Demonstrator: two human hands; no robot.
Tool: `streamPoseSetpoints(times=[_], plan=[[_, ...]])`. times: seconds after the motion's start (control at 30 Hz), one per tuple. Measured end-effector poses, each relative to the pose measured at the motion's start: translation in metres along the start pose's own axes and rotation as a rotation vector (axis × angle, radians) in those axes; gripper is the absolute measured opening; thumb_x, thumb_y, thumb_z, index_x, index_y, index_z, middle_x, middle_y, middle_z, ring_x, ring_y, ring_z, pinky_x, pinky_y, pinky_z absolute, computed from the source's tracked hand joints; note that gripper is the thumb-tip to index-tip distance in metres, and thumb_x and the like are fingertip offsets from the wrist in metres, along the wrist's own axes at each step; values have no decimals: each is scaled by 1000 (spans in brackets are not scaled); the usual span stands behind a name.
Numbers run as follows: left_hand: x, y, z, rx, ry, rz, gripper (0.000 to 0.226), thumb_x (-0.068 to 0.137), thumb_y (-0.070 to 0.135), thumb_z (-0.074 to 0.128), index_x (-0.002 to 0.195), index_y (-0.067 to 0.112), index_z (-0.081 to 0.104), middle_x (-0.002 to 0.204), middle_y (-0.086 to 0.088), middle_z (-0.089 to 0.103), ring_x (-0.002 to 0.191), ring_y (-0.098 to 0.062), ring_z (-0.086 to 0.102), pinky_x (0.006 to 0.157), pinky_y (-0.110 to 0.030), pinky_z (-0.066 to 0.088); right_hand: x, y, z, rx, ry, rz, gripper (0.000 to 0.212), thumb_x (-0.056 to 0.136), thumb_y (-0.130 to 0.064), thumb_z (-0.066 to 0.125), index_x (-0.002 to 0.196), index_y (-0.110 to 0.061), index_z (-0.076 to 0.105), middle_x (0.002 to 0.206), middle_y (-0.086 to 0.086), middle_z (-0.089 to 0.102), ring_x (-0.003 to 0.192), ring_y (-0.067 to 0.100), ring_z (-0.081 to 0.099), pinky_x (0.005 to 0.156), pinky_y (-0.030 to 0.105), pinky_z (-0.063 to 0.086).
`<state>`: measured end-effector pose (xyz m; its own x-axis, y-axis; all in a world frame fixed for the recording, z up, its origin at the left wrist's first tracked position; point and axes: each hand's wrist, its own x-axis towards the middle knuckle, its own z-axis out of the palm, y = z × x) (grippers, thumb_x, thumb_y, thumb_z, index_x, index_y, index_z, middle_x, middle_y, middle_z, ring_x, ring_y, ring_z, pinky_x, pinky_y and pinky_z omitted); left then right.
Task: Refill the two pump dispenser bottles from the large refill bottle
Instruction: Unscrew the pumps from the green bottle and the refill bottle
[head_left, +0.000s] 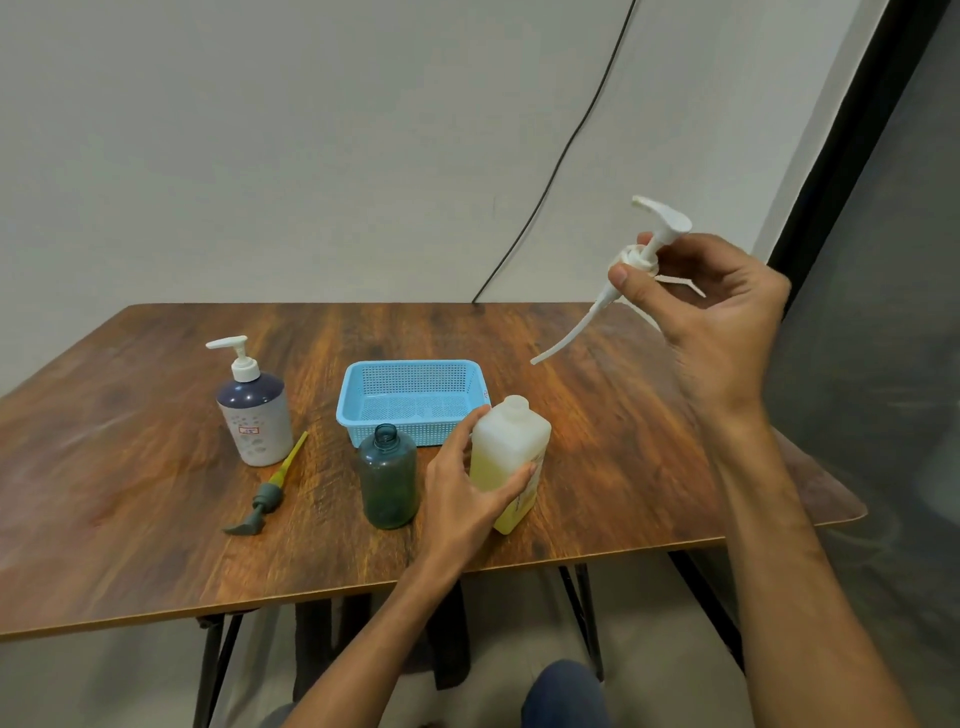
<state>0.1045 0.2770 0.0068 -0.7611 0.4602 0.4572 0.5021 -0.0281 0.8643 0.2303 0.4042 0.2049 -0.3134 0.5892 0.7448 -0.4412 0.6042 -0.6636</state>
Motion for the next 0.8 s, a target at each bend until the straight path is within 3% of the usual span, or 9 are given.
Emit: streamPoseSetpoints(times=[0.23, 0.33, 0.43, 0.5, 0.6, 0.8], plan=[[0, -1, 1, -3, 2, -1, 89, 66, 67, 79, 145, 38, 49, 135, 28, 52, 125, 0, 54, 97, -32, 57, -17, 75, -1, -219, 13, 80, 24, 77, -14, 82, 99, -18, 75, 93, 1, 71, 84, 15, 72, 73, 34, 60], [0, -2, 1, 0, -1, -1, 89, 66, 65, 80, 145, 39, 48, 135, 31, 50, 126, -1, 53, 97, -35, 57, -38, 111, 3, -327, -8, 115, 23, 79, -11, 80, 101, -13, 76, 95, 0, 68, 82, 8, 67, 69, 25, 57], [-1, -1, 1, 5, 1, 1, 90, 66, 66, 80, 145, 39, 48, 138, 27, 51, 127, -2, 53, 98, -35, 57, -61, 145, 4, -453, -19, 181, 24, 78, -8, 81, 101, -13, 76, 97, -3, 66, 85, 13, 65, 71, 32, 59], [0, -2, 0, 17, 0, 1, 89, 66, 65, 81, 145, 41, 47, 136, 31, 50, 126, 1, 53, 97, -33, 57, -74, 162, 5, -523, -34, 186, 21, 77, -7, 81, 96, -14, 76, 94, -4, 65, 85, 12, 63, 69, 26, 56], [0, -4, 0, 32, -4, 4, 87, 68, 61, 83, 144, 42, 47, 134, 35, 49, 126, 3, 52, 98, -34, 57, -91, 175, 6, -661, -75, 219, 15, 79, -9, 79, 92, -14, 75, 93, -4, 64, 83, 10, 59, 65, 6, 37], [0, -1, 0, 38, 8, 15, 85, 68, 63, 82, 143, 41, 48, 131, 42, 48, 125, 6, 51, 99, -34, 56, -113, 188, 8, -782, -207, 320, 8, 86, -14, 73, 93, -17, 71, 94, -7, 57, 81, 6, 50, 63, 12, 32]])
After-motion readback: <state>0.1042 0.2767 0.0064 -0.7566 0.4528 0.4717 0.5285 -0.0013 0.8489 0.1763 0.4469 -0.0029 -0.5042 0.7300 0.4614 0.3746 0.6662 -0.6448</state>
